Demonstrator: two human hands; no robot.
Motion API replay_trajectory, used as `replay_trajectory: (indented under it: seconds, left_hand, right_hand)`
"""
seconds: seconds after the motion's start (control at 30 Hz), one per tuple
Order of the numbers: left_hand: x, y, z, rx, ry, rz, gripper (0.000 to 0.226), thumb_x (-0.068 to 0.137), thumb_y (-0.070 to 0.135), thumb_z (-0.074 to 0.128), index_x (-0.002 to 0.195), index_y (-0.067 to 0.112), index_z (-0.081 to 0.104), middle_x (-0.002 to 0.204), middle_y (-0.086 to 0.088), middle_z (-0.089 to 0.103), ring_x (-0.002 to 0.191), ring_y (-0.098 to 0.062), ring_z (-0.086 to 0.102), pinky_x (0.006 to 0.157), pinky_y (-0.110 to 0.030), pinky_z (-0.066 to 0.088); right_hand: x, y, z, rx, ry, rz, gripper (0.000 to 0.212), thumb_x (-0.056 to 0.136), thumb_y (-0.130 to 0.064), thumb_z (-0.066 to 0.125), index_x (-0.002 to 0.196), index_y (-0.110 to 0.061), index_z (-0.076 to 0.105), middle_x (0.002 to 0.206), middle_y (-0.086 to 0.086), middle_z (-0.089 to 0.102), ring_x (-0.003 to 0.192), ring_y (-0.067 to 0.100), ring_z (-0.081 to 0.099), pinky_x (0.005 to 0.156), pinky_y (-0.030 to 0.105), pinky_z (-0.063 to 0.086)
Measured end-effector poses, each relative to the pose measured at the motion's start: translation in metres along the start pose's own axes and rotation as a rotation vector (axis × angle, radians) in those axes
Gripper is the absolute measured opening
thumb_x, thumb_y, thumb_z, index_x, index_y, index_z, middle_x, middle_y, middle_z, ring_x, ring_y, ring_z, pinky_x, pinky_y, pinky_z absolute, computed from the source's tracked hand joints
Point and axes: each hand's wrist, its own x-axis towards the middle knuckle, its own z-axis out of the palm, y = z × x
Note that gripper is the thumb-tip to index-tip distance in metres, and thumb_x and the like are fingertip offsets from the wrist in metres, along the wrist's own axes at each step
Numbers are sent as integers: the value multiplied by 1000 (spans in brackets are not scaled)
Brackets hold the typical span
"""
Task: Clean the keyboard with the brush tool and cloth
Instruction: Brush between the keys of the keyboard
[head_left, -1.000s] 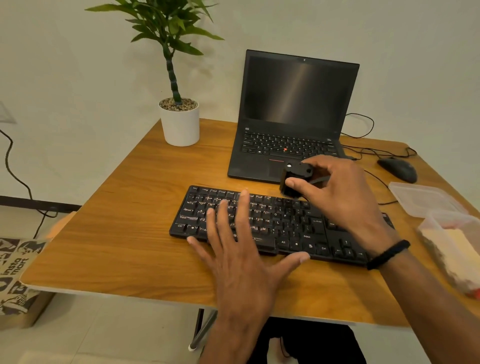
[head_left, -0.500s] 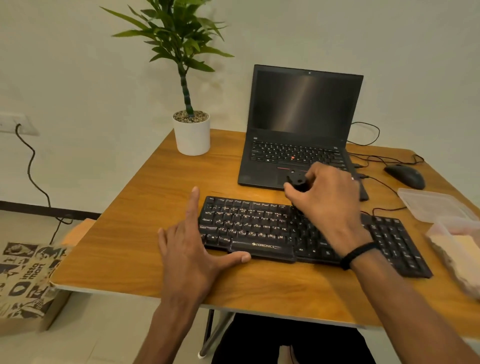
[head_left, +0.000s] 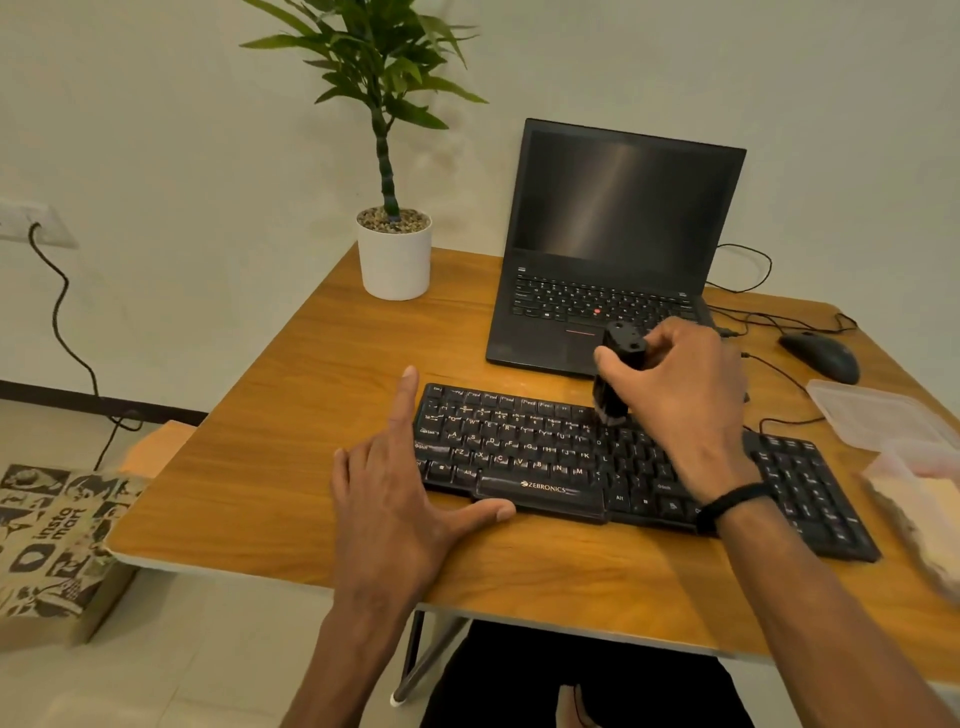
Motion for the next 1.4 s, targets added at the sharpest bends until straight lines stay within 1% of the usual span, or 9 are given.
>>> replay_trajectory:
  seconds: [0.17, 0.33, 0.5, 0.67, 0.8, 1.0, 1.13, 1.23, 1.4]
  left_hand:
    - [1, -1, 1, -3, 9, 5, 153, 40, 88, 75, 159, 48, -13, 147, 5, 53, 138, -21, 42, 123, -52, 25]
    - [0, -3, 0, -12, 25, 8, 155, 40, 87, 76, 160, 47, -13, 143, 6, 56, 132, -19, 44, 119, -51, 31]
    - [0, -4, -1, -29, 25, 1, 156, 40, 85, 79, 159, 47, -14, 141, 7, 57, 132, -18, 45, 119, -50, 31]
    - [2, -6, 0, -29, 25, -7, 156, 41, 80, 84, 158, 50, -16, 143, 7, 56, 135, -19, 43, 120, -51, 30]
    - [2, -7, 1, -26, 37, -5, 158, 42, 79, 85, 158, 49, -17, 142, 7, 57, 135, -18, 42, 118, -51, 32]
    - [0, -5, -1, -42, 44, -10, 159, 43, 78, 86, 156, 49, -22, 148, 2, 53, 139, -21, 39, 118, -52, 32]
    - [-1, -4, -2, -57, 46, -20, 158, 45, 76, 87, 154, 52, -24, 149, 2, 53, 140, -21, 36, 119, -53, 32]
    - [-2, -3, -3, -81, 55, -28, 159, 44, 75, 88, 155, 51, -23, 147, 5, 55, 137, -19, 38, 117, -50, 34]
    - [-2, -5, -3, -103, 65, -37, 160, 44, 72, 90, 156, 50, -23, 143, 7, 58, 132, -18, 42, 114, -44, 36]
  right_hand:
    - [-12, -25, 21, 35, -20, -48, 34, 81, -55, 77, 81, -24, 63, 73, -10, 64, 72, 12, 65, 71, 39, 61]
    - [-19, -59, 43, 92, -39, -78, 32, 83, -51, 76, 80, -22, 62, 75, -9, 66, 71, 11, 62, 55, 17, 35]
    - [-22, -85, 61, 167, -68, -102, 31, 84, -49, 76, 80, -22, 61, 78, -9, 67, 74, 11, 65, 68, 30, 54]
    - [-27, -107, 72, 181, -88, -156, 29, 85, -48, 75, 80, -25, 59, 77, -11, 64, 73, 11, 61, 66, 27, 43]
    - [-29, -117, 78, 205, -120, -175, 29, 85, -49, 75, 82, -23, 62, 77, -11, 65, 72, 11, 62, 65, 28, 46]
    - [-15, -101, 51, 460, -333, -170, 20, 84, -48, 80, 87, -30, 73, 77, -15, 68, 71, -2, 61, 61, 15, 47]
    - [-6, -92, 43, 333, -348, -317, 40, 88, -40, 78, 125, -27, 69, 111, -11, 71, 92, 3, 65, 79, 13, 50]
    - [-7, -90, 45, 269, -386, -380, 38, 88, -38, 78, 122, -26, 68, 111, -6, 73, 90, 10, 68, 87, 29, 58]
    - [-19, -88, 28, 220, -510, -468, 34, 85, -45, 79, 115, -31, 70, 102, -11, 71, 86, 6, 65, 80, 29, 57]
